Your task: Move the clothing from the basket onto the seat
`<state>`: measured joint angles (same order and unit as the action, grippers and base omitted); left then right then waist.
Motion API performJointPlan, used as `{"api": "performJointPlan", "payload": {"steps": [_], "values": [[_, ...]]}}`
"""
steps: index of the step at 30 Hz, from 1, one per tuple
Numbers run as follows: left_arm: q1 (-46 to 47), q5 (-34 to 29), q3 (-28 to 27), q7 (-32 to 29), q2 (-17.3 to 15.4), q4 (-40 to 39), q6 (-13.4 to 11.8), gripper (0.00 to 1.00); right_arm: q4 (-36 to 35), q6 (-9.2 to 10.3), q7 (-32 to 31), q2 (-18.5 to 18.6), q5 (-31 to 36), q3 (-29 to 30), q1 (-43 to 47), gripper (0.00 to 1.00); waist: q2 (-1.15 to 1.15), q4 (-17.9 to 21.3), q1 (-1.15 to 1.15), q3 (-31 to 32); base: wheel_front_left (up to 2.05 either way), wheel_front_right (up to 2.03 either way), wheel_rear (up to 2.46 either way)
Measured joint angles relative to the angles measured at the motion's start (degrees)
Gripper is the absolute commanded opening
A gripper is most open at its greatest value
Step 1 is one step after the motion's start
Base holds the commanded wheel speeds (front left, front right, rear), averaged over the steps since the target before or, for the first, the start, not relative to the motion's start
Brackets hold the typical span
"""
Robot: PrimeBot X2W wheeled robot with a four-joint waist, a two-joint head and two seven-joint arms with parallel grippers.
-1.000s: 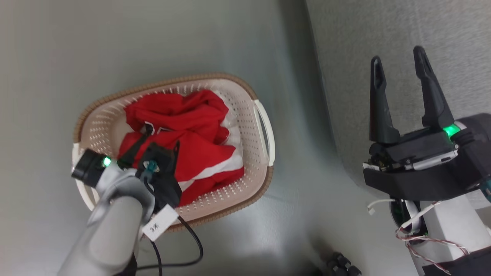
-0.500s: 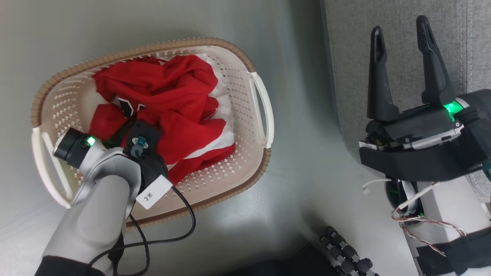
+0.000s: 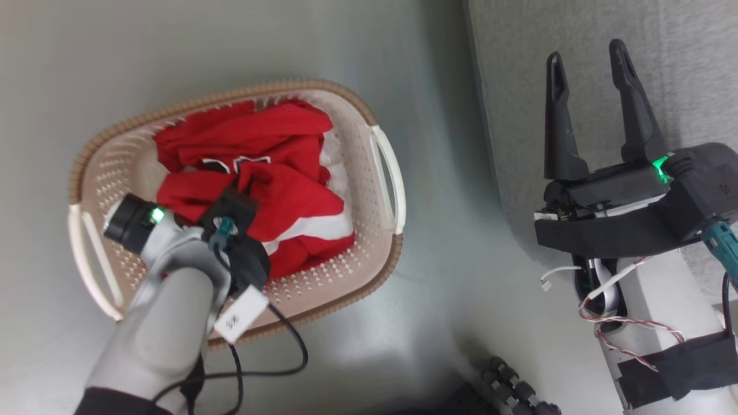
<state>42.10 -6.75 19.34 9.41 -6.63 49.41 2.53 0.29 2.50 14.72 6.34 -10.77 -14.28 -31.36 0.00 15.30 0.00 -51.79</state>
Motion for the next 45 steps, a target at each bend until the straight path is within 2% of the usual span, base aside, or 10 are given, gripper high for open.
{"api": "performJointPlan", "payload": {"steps": [9, 23, 26, 34, 45], "values": [[-4.2, 2.6, 0.0, 4.4, 1.5, -2.3, 0.1, 0.00, 3.8, -0.55, 0.0, 0.1, 0.1, 1.6, 1.3, 1.00, 0.00, -2.0, 0.00, 6.4, 0.00, 0.00, 0.00], [-8.5, 5.9, 0.6, 4.9, 2.6, -12.6, 2.0, 0.00, 9.5, -2.16, 0.0, 0.2, -0.2, 3.2, 5.4, 1.00, 0.00, -6.5, -0.01, 17.7, 0.00, 0.00, 0.00], [-9.4, 6.9, 0.4, 4.9, 2.7, -15.8, 2.1, 0.00, 10.6, -2.77, 0.0, 0.2, -0.2, 3.1, 5.7, 1.00, -0.01, -7.3, -0.01, 20.3, 0.00, 0.00, 0.00], [-9.8, 7.9, 0.6, 4.9, 2.5, -22.2, 3.5, 0.00, 14.4, -5.82, 0.0, -0.3, -0.3, 0.6, 6.2, 1.00, 0.00, -9.1, -0.01, 28.2, 0.00, 0.00, 0.00], [-8.9, 10.4, 0.6, 4.9, 1.5, -22.7, 4.1, 0.00, 20.3, -8.90, 0.0, -0.6, 0.1, -5.4, 4.9, 1.00, -0.01, -9.7, -0.01, 37.7, 0.00, 0.00, 0.00]]}}
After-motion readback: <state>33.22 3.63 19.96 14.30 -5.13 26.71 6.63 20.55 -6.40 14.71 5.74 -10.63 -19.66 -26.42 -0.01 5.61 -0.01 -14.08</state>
